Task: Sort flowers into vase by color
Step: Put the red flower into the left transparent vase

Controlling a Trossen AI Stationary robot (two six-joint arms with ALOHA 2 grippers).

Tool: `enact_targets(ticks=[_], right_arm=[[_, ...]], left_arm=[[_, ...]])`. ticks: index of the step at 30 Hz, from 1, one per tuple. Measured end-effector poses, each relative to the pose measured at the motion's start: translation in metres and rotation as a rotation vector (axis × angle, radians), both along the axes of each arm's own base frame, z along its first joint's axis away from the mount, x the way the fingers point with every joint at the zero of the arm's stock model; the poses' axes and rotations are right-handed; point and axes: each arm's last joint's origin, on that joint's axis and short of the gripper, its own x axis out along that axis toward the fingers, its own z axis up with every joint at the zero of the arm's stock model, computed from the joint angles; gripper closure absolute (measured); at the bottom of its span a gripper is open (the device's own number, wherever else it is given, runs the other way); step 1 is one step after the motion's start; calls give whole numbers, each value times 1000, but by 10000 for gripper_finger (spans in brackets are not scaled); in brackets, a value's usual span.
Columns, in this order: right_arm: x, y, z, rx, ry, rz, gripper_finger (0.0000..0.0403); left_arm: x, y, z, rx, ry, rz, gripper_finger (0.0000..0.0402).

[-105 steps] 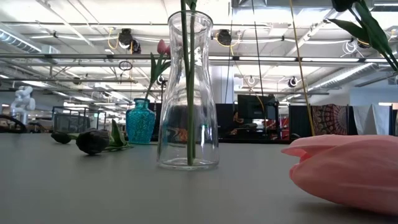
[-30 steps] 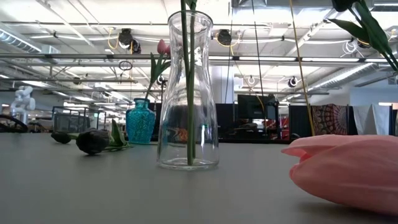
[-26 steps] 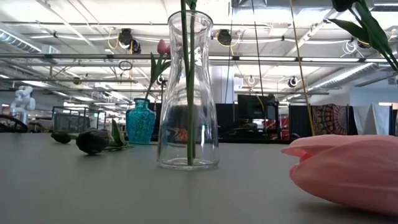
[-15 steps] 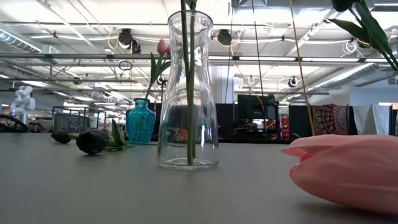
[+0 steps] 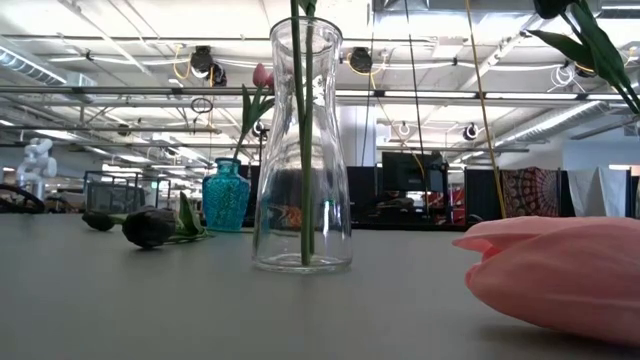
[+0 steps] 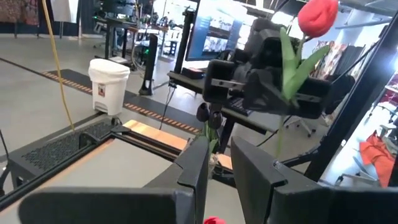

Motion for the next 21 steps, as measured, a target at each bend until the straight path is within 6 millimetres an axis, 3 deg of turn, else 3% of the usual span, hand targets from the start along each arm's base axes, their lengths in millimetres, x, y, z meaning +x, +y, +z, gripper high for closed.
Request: enact_targets(ticks=[10,21], right_arm=[[29,14,20,-103,172,16,402],[59,28,11,-128,183,29,403]], left_arm=[[0,0,-1,4,7,0,326],[0,-1,-2,10,21,-11,326]])
